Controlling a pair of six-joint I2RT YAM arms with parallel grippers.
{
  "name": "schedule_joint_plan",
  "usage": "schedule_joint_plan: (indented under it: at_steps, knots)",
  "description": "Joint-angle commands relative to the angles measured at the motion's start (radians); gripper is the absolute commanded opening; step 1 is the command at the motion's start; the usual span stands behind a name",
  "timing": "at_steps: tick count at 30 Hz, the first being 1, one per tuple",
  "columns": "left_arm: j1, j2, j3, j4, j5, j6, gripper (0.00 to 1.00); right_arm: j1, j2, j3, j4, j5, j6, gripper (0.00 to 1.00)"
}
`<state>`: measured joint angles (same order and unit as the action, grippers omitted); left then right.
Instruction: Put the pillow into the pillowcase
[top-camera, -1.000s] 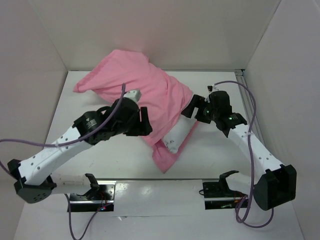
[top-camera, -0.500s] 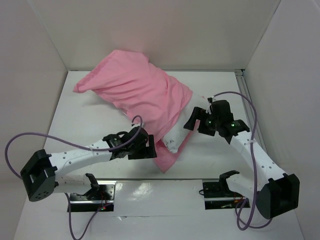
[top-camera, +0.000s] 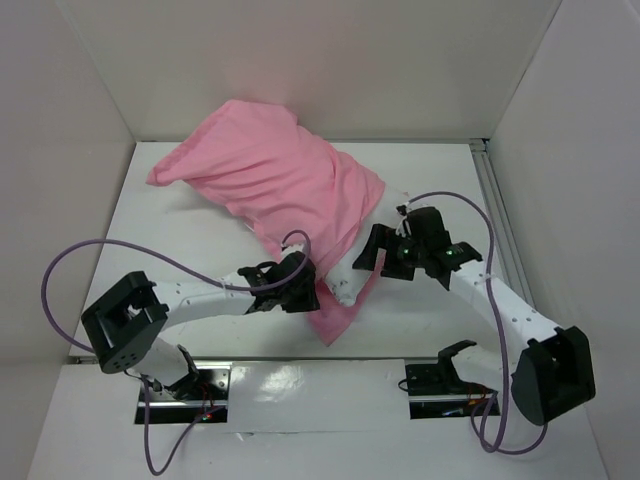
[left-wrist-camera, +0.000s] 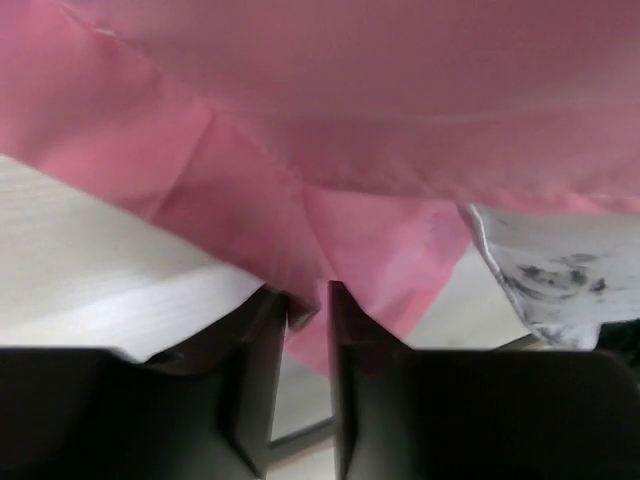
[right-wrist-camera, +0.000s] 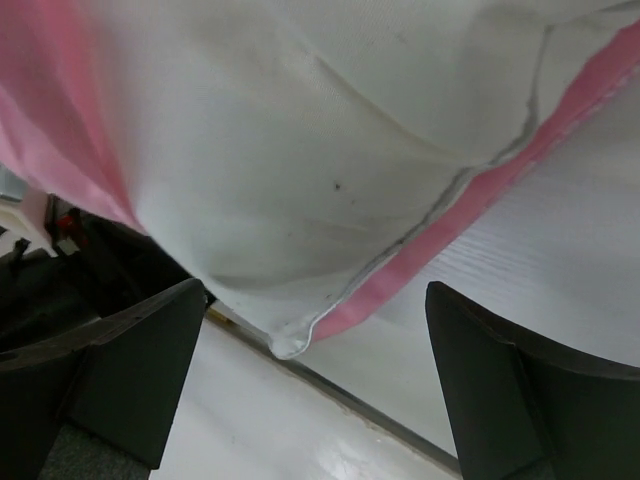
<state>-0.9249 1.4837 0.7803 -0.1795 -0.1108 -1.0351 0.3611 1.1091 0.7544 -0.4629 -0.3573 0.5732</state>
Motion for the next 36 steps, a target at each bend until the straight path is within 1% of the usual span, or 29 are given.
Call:
schedule_joint_plan:
  at_steps: [1, 2, 3, 4, 6, 7, 9, 10, 11, 12, 14, 17, 18, 19, 20, 21, 22, 24, 25, 26, 28, 29, 30, 31, 32, 33, 34, 36]
  knots:
    - [0.000, 0.000, 0.045, 0.029, -0.050, -0.010, 0.33, 0.035, 0.058, -0.033, 0.136, -0.025, 0.030, 0.96]
    - [0.000, 0.000, 0.045, 0.017, -0.062, -0.010, 0.21, 0.035, 0.073, -0.043, 0.154, -0.025, 0.030, 0.94]
    - [0.000, 0.000, 0.045, 0.017, -0.063, -0.010, 0.07, 0.050, 0.092, -0.043, 0.171, -0.025, 0.030, 0.91]
    - [0.000, -0.010, 0.045, 0.006, -0.063, -0.010, 0.00, 0.065, 0.130, -0.043, 0.190, -0.016, 0.030, 0.77]
    - [0.000, -0.029, 0.056, 0.006, -0.063, 0.001, 0.00, 0.079, 0.173, -0.043, 0.243, -0.016, 0.030, 0.60]
    - [0.000, -0.040, 0.056, 0.006, -0.072, 0.001, 0.00, 0.093, 0.213, -0.032, 0.265, -0.026, 0.030, 0.40]
    - [0.000, -0.088, 0.056, 0.015, -0.072, 0.023, 0.00, 0.104, 0.248, -0.004, 0.309, -0.026, 0.030, 0.18]
    - [0.000, -0.105, 0.056, 0.015, -0.081, 0.023, 0.00, 0.104, 0.248, 0.012, 0.310, -0.026, 0.030, 0.11]
    - [0.000, -0.132, 0.056, 0.015, -0.092, 0.033, 0.00, 0.104, 0.262, 0.035, 0.310, -0.026, 0.019, 0.00]
    - [0.000, -0.144, 0.056, 0.006, -0.092, 0.033, 0.00, 0.104, 0.262, 0.087, 0.293, -0.013, 0.007, 0.00]
    - [0.000, -0.167, 0.065, -0.014, -0.101, 0.043, 0.00, 0.104, 0.275, 0.127, 0.271, -0.012, 0.007, 0.00]
    - [0.000, -0.224, 0.074, -0.014, -0.073, 0.062, 0.00, 0.104, 0.275, 0.152, 0.309, -0.023, 0.022, 0.00]
    - [0.000, -0.236, 0.097, -0.003, -0.044, 0.076, 0.00, 0.104, 0.275, 0.222, 0.332, -0.040, 0.022, 0.00]
    - [-0.009, -0.256, 0.117, -0.003, -0.024, 0.086, 0.00, 0.093, 0.297, 0.291, 0.317, -0.040, -0.001, 0.00]
    - [-0.009, -0.257, 0.143, 0.008, 0.002, 0.086, 0.00, 0.093, 0.346, 0.377, 0.263, -0.070, -0.016, 0.00]
    - [-0.009, -0.272, 0.208, 0.024, 0.058, 0.104, 0.00, 0.082, 0.371, 0.569, 0.241, -0.086, -0.036, 0.00]
    - [-0.009, -0.290, 0.247, 0.025, 0.072, 0.134, 0.00, 0.082, 0.402, 0.661, 0.219, -0.086, -0.065, 0.00]
    - [-0.009, -0.309, 0.357, 0.015, 0.072, 0.176, 0.00, 0.093, 0.411, 0.834, 0.196, -0.097, -0.075, 0.00]
    - [-0.009, -0.319, 0.384, 0.000, 0.072, 0.206, 0.00, 0.104, 0.411, 0.852, 0.196, -0.097, -0.084, 0.00]
    - [-0.009, -0.342, 0.402, -0.011, 0.072, 0.222, 0.00, 0.104, 0.382, 0.843, 0.196, -0.097, -0.084, 0.00]
    - [0.000, -0.362, 0.412, -0.011, 0.063, 0.233, 0.00, 0.137, 0.348, 0.702, 0.251, -0.088, -0.058, 0.00]
    - [0.000, -0.362, 0.395, -0.011, 0.080, 0.213, 0.00, 0.147, 0.338, 0.630, 0.269, -0.077, -0.044, 0.00]
    - [0.000, -0.376, 0.364, 0.027, 0.147, 0.192, 0.00, 0.157, 0.337, 0.556, 0.311, -0.089, -0.027, 0.00]
    - [0.000, -0.387, 0.347, 0.061, 0.181, 0.173, 0.00, 0.171, 0.347, 0.417, 0.335, -0.100, -0.007, 0.00]
    - [0.000, -0.387, 0.334, 0.096, 0.215, 0.137, 0.00, 0.171, 0.374, 0.348, 0.378, -0.109, 0.035, 0.00]
    - [-0.009, -0.387, 0.321, 0.132, 0.261, 0.121, 0.00, 0.185, 0.391, 0.286, 0.467, -0.109, 0.062, 0.00]
    - [-0.009, -0.398, 0.312, 0.171, 0.275, 0.121, 0.00, 0.185, 0.412, 0.205, 0.505, -0.123, 0.082, 0.00]
    - [-0.009, -0.398, 0.327, 0.172, 0.289, 0.118, 0.00, 0.194, 0.470, 0.175, 0.546, -0.135, 0.108, 0.00]
